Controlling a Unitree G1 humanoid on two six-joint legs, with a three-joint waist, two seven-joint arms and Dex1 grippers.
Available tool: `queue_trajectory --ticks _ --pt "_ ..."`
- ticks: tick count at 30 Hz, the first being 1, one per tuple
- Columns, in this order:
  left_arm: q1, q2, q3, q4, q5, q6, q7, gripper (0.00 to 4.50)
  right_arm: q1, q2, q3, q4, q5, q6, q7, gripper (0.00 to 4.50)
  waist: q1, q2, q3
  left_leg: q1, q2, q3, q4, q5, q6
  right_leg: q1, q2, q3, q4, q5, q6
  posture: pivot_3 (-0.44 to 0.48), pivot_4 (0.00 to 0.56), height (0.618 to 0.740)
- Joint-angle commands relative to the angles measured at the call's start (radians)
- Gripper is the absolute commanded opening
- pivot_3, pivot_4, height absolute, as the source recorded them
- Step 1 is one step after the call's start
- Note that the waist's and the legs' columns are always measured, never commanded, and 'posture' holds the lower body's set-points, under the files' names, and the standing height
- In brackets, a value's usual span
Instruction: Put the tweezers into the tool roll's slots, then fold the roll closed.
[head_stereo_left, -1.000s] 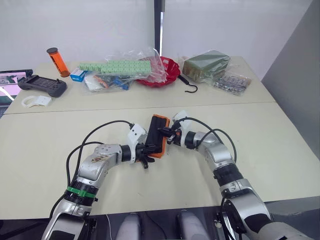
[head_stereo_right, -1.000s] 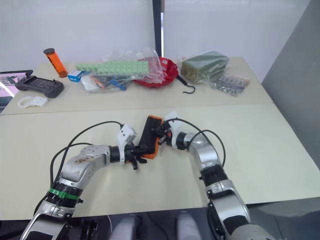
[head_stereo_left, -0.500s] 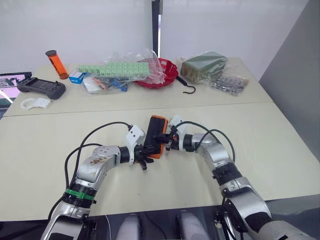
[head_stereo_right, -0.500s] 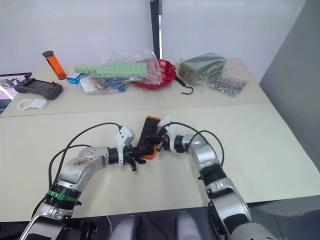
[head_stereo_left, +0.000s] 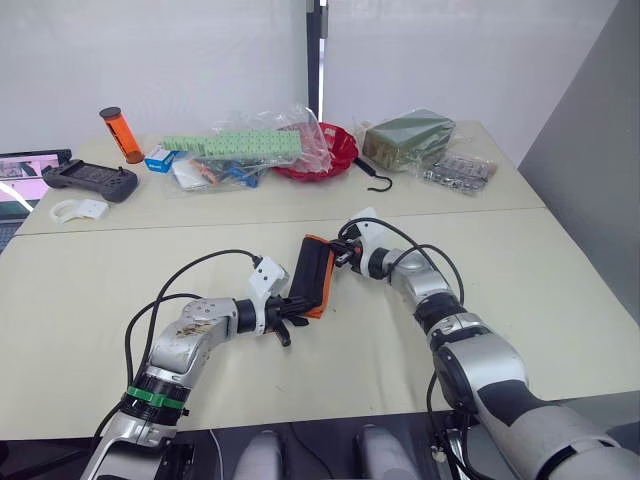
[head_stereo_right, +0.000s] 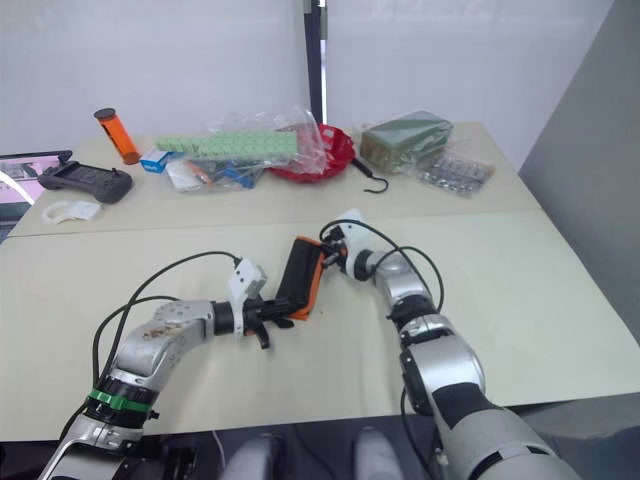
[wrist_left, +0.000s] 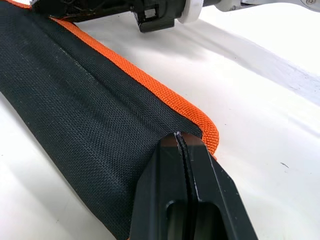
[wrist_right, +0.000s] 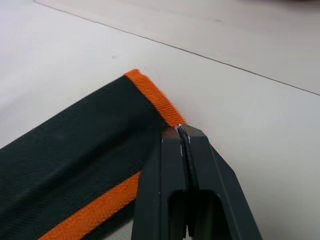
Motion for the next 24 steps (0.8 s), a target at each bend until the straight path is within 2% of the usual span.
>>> queue_trajectory --ticks 1,7,11,15,22,23,24 --pt "0.069 0.023 -0.028 0.066 0.034 0.061 0.008 0.05 0.002 0.005 -0.045 0.027 0.009 -0.038 0.010 0.00 -0.001 0.000 0.000 0.000 0.000 0.000 0.000 0.000 0.000 0.000 0.000 0.000 0.000 0.000 0.000 0.000 0.150 0.740" --pt "0.075 0.009 0.024 -0.028 -0.055 0.053 -0.046 0.05 0.014 0.011 -0.135 -0.113 0.103 -0.078 0.143 0.00 -0.005 0.002 0.002 -0.004 0.000 0.000 -0.001 0.000 0.000 -0.004 0.000 0.000 0.000 0.000 0.000 0.000 0.150 0.740" --pt "0.092 0.040 0.091 -0.123 -0.122 0.042 -0.085 0.05 0.084 -0.010 -0.132 -0.316 0.141 -0.008 0.217 0.00 0.000 0.002 0.003 -0.020 -0.001 -0.001 0.001 0.000 0.000 -0.020 0.000 0.001 0.004 0.001 -0.001 0.000 0.150 0.740" --pt "0.103 0.063 0.226 -0.144 -0.170 0.020 -0.044 0.05 0.219 -0.061 -0.103 -0.598 0.165 0.103 0.247 0.00 0.010 0.002 0.005 -0.035 -0.001 -0.004 0.004 0.001 -0.001 -0.035 0.000 0.000 0.009 0.001 -0.001 0.000 0.150 0.740" --pt "0.143 0.140 0.458 -0.125 -0.182 -0.040 0.011 0.05 0.445 -0.206 -0.113 -0.988 0.195 0.261 0.249 0.00 0.023 0.001 0.007 -0.036 -0.002 -0.003 0.005 0.001 -0.002 -0.035 -0.001 0.000 0.006 0.001 -0.001 0.000 0.150 0.740" --pt "0.157 0.159 0.479 -0.122 -0.176 -0.058 0.003 0.56 0.471 -0.229 -0.120 -1.026 0.201 0.278 0.249 0.00 0.023 0.001 0.008 -0.036 -0.002 -0.003 0.005 0.001 -0.002 -0.036 -0.001 0.000 0.006 0.001 -0.001 0.000 0.150 0.740" --pt "0.169 0.173 0.492 -0.121 -0.175 -0.069 -0.004 0.85 0.491 -0.246 -0.124 -1.056 0.208 0.291 0.247 0.55 0.023 0.001 0.009 -0.036 -0.001 -0.003 0.005 0.001 -0.002 -0.036 0.000 0.000 0.006 0.001 -0.001 0.000 0.150 0.740"
